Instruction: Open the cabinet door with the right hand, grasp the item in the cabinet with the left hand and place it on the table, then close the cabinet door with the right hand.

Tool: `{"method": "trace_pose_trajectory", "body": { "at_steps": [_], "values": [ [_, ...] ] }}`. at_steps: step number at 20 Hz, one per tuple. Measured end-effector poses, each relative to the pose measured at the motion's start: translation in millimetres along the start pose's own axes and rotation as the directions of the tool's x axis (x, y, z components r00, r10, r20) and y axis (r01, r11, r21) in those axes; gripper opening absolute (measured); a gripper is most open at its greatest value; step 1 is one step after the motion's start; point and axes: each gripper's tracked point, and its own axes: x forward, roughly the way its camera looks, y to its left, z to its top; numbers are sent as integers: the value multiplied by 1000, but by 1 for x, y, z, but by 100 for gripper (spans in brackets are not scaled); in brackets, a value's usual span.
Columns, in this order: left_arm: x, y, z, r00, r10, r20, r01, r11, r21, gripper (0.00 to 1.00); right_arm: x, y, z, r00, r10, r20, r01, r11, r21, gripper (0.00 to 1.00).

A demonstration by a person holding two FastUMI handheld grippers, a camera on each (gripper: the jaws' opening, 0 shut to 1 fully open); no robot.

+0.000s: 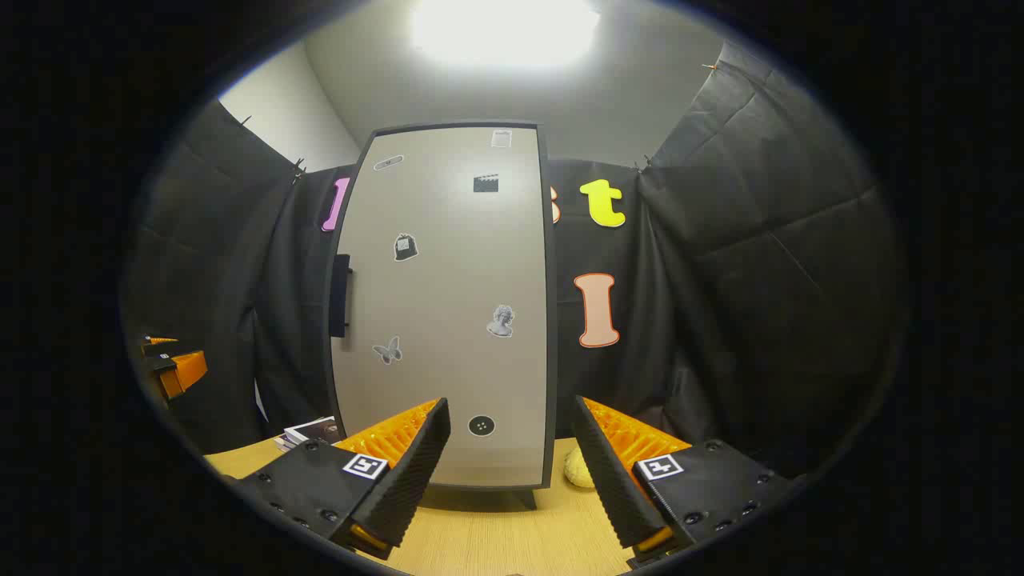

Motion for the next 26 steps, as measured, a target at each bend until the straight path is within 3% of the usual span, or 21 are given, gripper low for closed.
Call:
{"method": "trace_pose_trajectory", "body": {
  "at_steps": [20,26],
  "values": [
    [-5,5,1,1000,17,17,-17,1000,12,89,4,15,6,999,35,-14,-35,999,13,97],
    [-5,8,-2,999,50,18,-51,998,23,89,29,37,43,996,80,25,-80,997,-2,97]
  ]
}}
